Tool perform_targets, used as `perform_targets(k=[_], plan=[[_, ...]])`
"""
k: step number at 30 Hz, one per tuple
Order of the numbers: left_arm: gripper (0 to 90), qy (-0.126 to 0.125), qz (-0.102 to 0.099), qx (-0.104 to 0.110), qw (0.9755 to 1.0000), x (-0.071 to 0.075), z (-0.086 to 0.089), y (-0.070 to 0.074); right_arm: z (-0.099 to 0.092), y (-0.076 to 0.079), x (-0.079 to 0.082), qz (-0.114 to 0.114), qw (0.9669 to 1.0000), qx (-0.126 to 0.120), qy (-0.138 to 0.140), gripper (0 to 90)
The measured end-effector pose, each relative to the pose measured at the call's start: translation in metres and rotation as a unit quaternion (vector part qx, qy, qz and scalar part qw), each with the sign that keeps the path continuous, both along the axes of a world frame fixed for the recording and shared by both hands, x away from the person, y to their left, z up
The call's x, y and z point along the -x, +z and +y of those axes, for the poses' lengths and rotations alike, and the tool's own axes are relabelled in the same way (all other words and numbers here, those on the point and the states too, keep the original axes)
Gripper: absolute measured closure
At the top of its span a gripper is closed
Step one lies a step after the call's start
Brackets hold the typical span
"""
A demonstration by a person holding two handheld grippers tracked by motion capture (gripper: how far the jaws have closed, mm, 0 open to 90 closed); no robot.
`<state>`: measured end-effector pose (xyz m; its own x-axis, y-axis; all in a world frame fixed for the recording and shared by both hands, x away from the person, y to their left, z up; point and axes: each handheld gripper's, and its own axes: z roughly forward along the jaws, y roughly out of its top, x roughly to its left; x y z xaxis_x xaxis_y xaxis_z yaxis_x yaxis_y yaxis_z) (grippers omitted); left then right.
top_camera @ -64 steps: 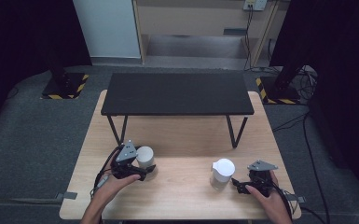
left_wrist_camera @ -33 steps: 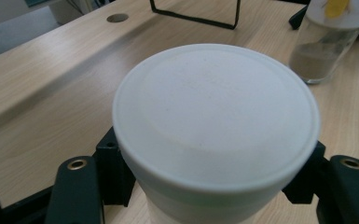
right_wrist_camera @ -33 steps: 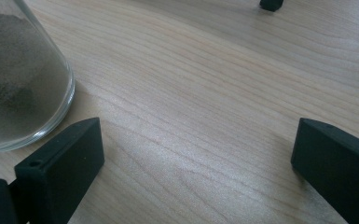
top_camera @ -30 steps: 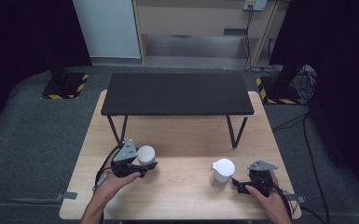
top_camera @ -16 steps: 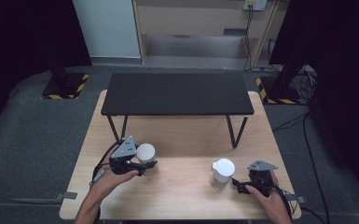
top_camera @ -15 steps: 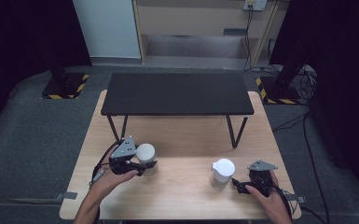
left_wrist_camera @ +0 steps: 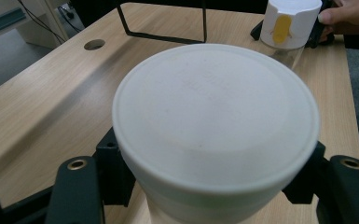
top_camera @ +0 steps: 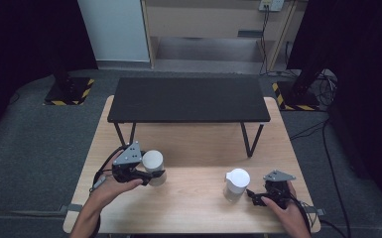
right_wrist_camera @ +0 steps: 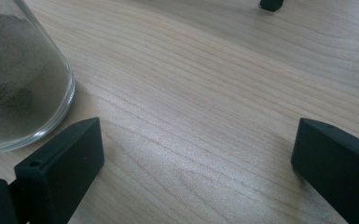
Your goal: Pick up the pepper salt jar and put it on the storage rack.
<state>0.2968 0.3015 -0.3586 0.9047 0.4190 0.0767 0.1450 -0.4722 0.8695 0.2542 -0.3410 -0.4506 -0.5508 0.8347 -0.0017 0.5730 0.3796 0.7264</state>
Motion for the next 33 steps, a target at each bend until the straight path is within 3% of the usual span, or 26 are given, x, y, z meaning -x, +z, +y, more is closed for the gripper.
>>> perform_targets(k=[10, 24, 33], plan=[[33.2, -0.014, 0.000, -0.001, 0.9999, -0.008, -0.001, 0.017, 0.000, 0.000, 0.000, 0.000, 1.0000, 0.000, 0.000, 3.1], [33.2, -0.027, -0.006, -0.003, 0.9996, -0.017, -0.003, 0.061, 0.000, 0.000, 0.000, 0.000, 1.0000, 0.000, 0.000, 3.1], [33.2, -0.035, -0.005, 0.000, 0.9994, -0.020, 0.001, 0.081, 0.000, 0.000, 0.000, 0.000, 1.0000, 0.000, 0.000, 3.1]])
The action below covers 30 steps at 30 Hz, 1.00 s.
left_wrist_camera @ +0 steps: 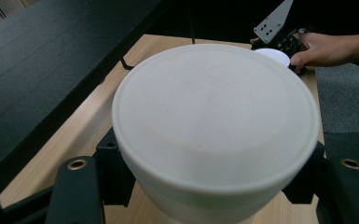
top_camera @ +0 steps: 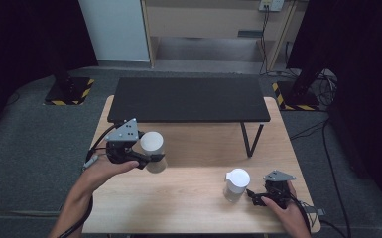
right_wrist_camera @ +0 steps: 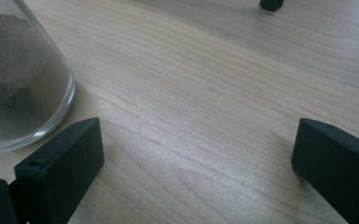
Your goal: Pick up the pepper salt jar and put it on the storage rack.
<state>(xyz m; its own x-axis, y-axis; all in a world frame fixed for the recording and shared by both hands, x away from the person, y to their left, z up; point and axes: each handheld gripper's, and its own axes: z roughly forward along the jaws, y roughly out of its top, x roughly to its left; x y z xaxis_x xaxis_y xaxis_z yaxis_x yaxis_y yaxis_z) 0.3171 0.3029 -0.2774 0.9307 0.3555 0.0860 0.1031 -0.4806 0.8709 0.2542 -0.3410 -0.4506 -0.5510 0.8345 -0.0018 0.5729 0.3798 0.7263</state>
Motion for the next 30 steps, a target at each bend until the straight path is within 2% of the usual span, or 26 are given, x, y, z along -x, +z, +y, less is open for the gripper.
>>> perform_targets(k=[5, 7, 17, 20, 24, 30], plan=[[33.2, 0.003, 0.004, 0.005, 1.0000, -0.001, 0.005, 0.012, 0.000, 0.000, 0.000, 0.000, 1.0000, 0.000, 0.000, 3.1], [33.2, 0.005, 0.000, 0.003, 1.0000, -0.001, 0.006, 0.022, 0.000, 0.000, 0.000, 0.000, 1.0000, 0.000, 0.000, 3.1], [33.2, 0.006, -0.004, 0.016, 0.9998, -0.006, 0.010, 0.041, 0.000, 0.000, 0.000, 0.000, 1.0000, 0.000, 0.000, 3.1], [33.2, 0.009, -0.008, 0.015, 0.9998, -0.008, 0.011, 0.047, 0.000, 0.000, 0.000, 0.000, 1.0000, 0.000, 0.000, 3.1], [33.2, 0.009, -0.012, 0.004, 0.9999, -0.012, 0.009, 0.060, 0.000, 0.000, 0.000, 0.000, 1.0000, 0.000, 0.000, 3.1], [33.2, 0.012, -0.019, 0.005, 0.9997, -0.018, 0.009, 0.076, 0.000, 0.000, 0.000, 0.000, 1.0000, 0.000, 0.000, 3.0]])
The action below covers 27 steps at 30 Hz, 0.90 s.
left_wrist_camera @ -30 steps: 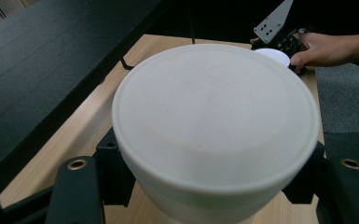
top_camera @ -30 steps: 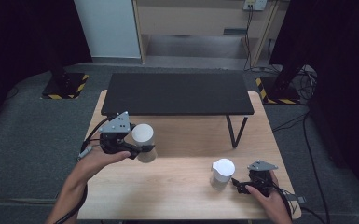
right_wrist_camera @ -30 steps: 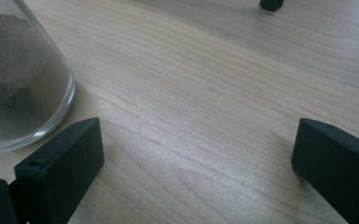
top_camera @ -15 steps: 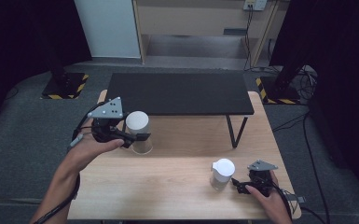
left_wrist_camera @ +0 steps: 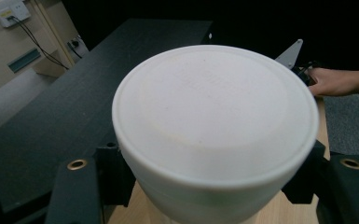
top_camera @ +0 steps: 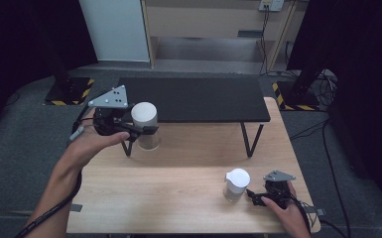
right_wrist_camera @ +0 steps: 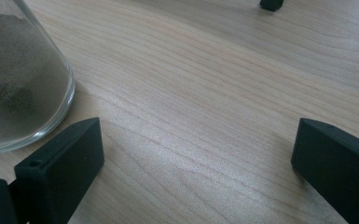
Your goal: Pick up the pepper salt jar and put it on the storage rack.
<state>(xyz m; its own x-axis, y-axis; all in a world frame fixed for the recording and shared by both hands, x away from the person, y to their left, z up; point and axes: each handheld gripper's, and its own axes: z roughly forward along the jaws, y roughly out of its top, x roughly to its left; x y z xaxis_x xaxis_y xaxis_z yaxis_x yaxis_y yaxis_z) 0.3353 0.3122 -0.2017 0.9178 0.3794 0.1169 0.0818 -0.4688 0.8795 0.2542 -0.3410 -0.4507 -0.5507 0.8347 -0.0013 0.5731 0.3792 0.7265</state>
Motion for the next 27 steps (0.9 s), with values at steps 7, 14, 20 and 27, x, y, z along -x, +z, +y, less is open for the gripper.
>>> perform_targets(k=[7, 14, 20, 27], plan=[[33.2, -0.007, -0.006, -0.006, 0.9999, -0.013, -0.006, 0.014, 0.000, 0.000, 0.000, -0.001, 1.0000, 0.000, 0.000, 3.0], [33.2, -0.005, -0.006, -0.010, 0.9999, -0.029, -0.013, 0.022, 0.000, 0.000, 0.000, -0.001, 1.0000, 0.000, 0.000, 3.0], [33.1, 0.005, -0.007, -0.002, 1.0000, -0.040, -0.012, 0.023, 0.000, 0.000, 0.000, -0.001, 1.0000, 0.000, 0.000, 3.1], [33.2, 0.018, -0.003, -0.008, 0.9998, -0.055, -0.009, 0.026, 0.000, 0.000, 0.000, -0.001, 1.0000, 0.000, 0.000, 3.0]])
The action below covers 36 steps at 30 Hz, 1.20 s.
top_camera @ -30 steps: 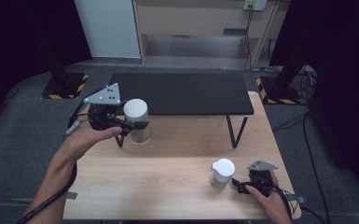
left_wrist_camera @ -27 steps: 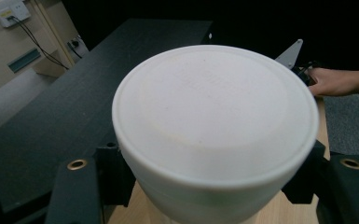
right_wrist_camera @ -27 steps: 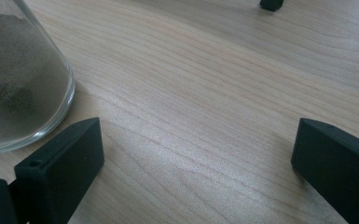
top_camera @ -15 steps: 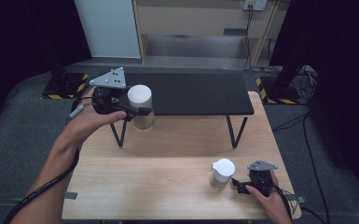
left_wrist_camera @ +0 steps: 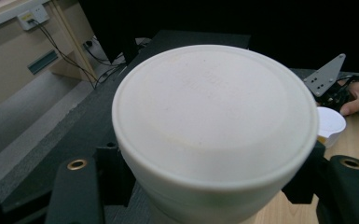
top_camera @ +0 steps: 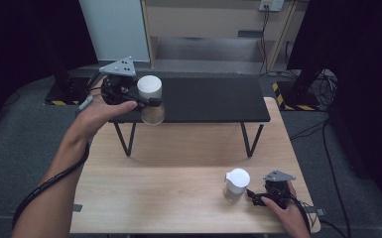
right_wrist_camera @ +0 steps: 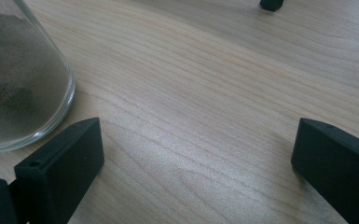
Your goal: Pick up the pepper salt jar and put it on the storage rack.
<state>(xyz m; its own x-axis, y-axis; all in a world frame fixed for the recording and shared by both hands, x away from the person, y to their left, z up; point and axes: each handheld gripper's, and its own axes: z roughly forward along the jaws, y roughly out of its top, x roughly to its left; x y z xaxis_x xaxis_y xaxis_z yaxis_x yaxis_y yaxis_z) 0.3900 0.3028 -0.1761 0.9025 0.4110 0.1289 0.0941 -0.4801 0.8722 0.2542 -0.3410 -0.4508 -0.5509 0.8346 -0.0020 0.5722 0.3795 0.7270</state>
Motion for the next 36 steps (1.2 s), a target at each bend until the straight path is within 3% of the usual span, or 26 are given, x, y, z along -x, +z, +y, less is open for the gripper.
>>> perform_targets(k=[15, 24, 36], plan=[[33.2, 0.011, 0.018, 0.001, 0.9998, -0.031, -0.004, -0.009, 0.000, 0.000, 0.000, 0.000, 1.0000, 0.000, 0.000, 3.0], [33.2, 0.009, 0.018, -0.003, 0.9998, -0.045, -0.007, -0.013, 0.000, 0.000, 0.000, 0.000, 1.0000, 0.000, 0.000, 3.0], [33.1, 0.010, 0.033, 0.011, 0.9994, -0.059, -0.003, -0.023, 0.000, 0.000, 0.000, 0.000, 1.0000, 0.000, 0.000, 3.0]])
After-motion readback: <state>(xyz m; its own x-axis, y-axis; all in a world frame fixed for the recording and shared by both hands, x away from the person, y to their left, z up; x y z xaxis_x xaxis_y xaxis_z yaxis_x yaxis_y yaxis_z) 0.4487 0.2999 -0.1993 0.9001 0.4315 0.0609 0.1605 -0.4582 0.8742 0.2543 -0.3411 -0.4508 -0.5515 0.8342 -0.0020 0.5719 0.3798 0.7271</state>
